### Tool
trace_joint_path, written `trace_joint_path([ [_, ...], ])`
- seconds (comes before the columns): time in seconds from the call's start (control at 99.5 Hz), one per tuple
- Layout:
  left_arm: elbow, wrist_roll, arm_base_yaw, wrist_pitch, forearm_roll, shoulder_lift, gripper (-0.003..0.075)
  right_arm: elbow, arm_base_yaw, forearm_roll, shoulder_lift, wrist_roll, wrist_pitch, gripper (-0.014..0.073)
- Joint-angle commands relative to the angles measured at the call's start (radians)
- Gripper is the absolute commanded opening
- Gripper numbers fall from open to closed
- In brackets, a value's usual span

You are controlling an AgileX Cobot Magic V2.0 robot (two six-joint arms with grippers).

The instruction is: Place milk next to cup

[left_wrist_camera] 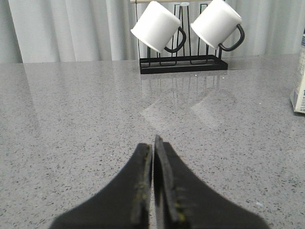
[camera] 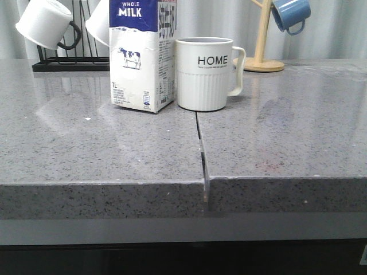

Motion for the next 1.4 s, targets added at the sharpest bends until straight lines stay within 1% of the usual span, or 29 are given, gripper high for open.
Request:
trace_joint_path([
  [0.0, 0.041, -0.009, 0.001, -0.076, -0.001, -0.033, -0.0013, -0.028, -0.001, -0.003, 0.008, -0.004, -0.073, -0.0069],
  [0.543, 0.041, -0.009, 0.001, -0.076, -0.001, -0.033, -0.0013, -0.027, -0.001, -0.003, 0.007, -0.004, -0.074, -0.0069],
  [0.653, 0.041, -0.009, 0.001, -0.076, -0.001, -0.033, -0.0013, -0.026, -0.017, -0.003, 0.007, -0.004, -0.084, -0.0069],
  [0.784, 0.041, -0.009, 0.001, -0.076, -0.001, -0.033, -0.0013, -0.019, -0.097, -0.003, 0.007, -0.004, -0.1, -0.0069],
  [1.036, 0.041, -0.009, 0.001, -0.076, -0.001, -0.033, -0.0013, 0.088, -0.368, -0.003, 0.007, -0.004, -0.194, -0.0069],
  [1.106, 0.041, -0.009, 0.001, -0.076, -0.001, -0.033, -0.0013, 0.124, -0.423, -0.003, 0.0, -0.004, -0.228, -0.0069],
  [1.267, 0.041, -0.009, 0.001, -0.076, -0.001, -0.033, -0.0013, 0.213, -0.475, -0.002, -0.076, -0.003, -0.261, -0.0069],
  [1.317, 0.041, -0.009, 0.001, -0.076, -0.001, -0.033, -0.0013, 0.21, -0.475, -0.002, -0.107, -0.003, -0.199, -0.0069],
  [1.387, 0.041, -0.009, 0.001, -0.076, -0.001, -0.033, -0.0013, 0.21, -0.475, -0.002, -0.158, -0.003, -0.159, -0.0069],
])
